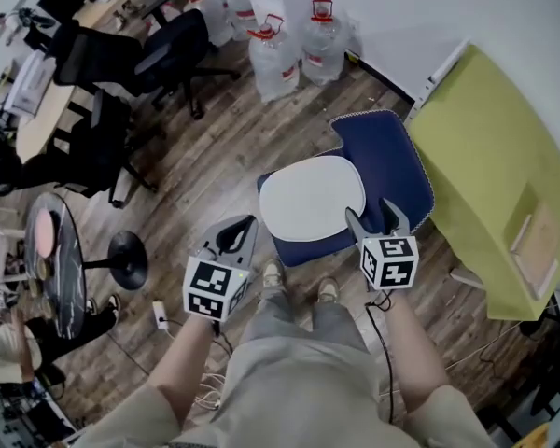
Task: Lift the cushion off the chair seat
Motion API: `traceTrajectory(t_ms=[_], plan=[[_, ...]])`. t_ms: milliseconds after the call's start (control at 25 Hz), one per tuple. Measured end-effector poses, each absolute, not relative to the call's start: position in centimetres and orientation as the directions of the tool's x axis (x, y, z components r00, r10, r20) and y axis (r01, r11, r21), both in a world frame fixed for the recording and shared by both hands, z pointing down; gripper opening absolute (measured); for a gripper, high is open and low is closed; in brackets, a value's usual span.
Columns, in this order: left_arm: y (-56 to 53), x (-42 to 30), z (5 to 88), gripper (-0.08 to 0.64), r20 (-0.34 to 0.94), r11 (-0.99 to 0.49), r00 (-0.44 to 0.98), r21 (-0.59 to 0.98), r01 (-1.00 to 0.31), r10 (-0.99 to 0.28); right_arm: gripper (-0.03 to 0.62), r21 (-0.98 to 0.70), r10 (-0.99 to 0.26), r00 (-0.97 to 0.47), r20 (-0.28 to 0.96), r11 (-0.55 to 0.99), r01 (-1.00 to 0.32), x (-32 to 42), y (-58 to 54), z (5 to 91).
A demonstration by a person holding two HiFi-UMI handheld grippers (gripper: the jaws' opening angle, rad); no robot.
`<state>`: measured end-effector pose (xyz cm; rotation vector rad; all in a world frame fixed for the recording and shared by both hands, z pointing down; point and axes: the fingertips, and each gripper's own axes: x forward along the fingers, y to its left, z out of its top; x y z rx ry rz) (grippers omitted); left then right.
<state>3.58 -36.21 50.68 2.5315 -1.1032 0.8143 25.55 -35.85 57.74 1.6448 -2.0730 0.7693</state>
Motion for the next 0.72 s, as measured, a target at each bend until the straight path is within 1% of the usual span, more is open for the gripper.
traceTrajectory(t_ms=[360,720], plan=[[-41.6,2.0,60.6,0.020,0.643,-0.711,0.581,0.081,-0.699,-0.499,0.313,-0.178,-0.693,-0.180,0.698,0.075,-0.981,24.7,-39.3,68.7],[-45.0,1.6,69.8,0.020,0.678,-0.729,0.604,0.145,-0.669,-0.419,0.321,-0.174,-0.612,-0.099,0.785,-0.065,-0.983,26.3,-40.4,79.4]])
